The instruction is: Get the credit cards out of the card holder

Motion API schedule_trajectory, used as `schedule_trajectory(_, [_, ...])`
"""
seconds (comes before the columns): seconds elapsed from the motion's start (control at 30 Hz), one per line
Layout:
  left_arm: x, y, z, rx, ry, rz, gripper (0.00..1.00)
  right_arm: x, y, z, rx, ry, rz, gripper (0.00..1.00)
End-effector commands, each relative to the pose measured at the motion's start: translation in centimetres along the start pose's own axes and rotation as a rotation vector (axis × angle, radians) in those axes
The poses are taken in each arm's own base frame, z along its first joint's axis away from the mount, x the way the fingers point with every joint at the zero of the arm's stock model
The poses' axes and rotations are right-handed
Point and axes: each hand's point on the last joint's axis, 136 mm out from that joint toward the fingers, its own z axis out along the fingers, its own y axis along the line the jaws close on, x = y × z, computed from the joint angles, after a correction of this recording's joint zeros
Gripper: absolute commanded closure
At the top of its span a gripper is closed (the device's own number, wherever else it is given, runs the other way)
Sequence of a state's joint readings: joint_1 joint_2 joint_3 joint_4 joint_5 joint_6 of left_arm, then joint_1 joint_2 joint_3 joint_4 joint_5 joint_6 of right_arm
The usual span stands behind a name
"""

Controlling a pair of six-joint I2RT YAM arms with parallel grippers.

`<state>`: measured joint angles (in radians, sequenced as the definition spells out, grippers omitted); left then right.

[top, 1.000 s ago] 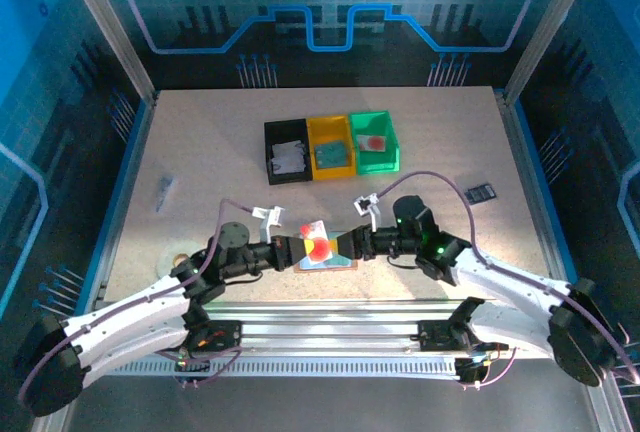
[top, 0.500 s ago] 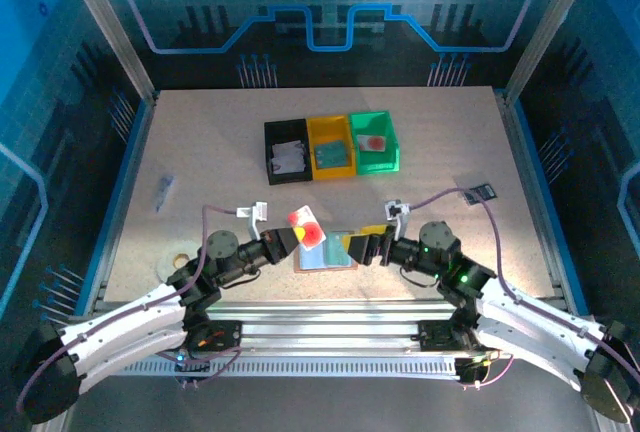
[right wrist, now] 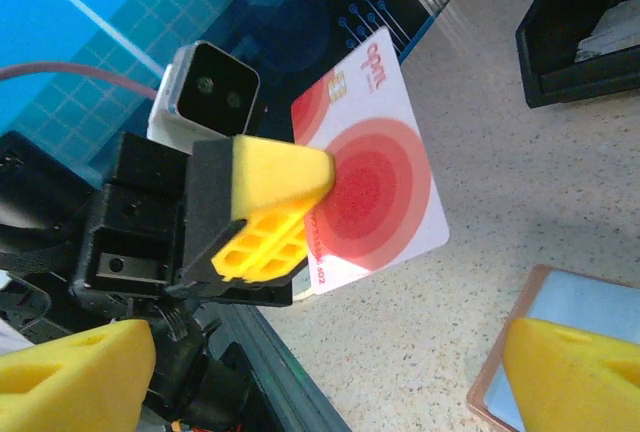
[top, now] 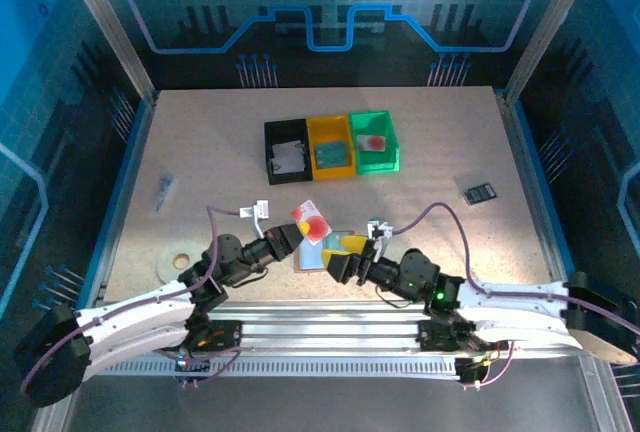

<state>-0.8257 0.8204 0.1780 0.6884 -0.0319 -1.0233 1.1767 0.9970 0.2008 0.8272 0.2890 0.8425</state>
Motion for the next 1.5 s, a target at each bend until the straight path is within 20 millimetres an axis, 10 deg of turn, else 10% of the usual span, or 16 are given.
schedule_trajectory(0.0, [-1.3, -1.6, -0.4, 0.074, -0.083, -0.010, 1.00, -2.9, 2.1, 0.2, -0.082, -0.175, 0.062, 0.13])
schedule_trajectory(1.23, [-0.4, -2.3, -1.3, 0.162, -0.115, -0.024, 1.00, -6.6, 6.7, 3.3, -0.285, -0.276, 0.088, 0.72])
schedule_trajectory(1.37, [-0.3, -2.1, -1.3, 0.154, -0.109, -0.027, 1.00, -6.7, 6.7, 3.3, -0.281, -0.281, 0.090, 1.00])
schedule_trajectory(1.47, [-0.2, -2.1, -1.3, 0.156, -0.105, -0.027, 1.00, -6.8, 6.6, 3.3, -0.280, -0.282, 0.089, 1.00])
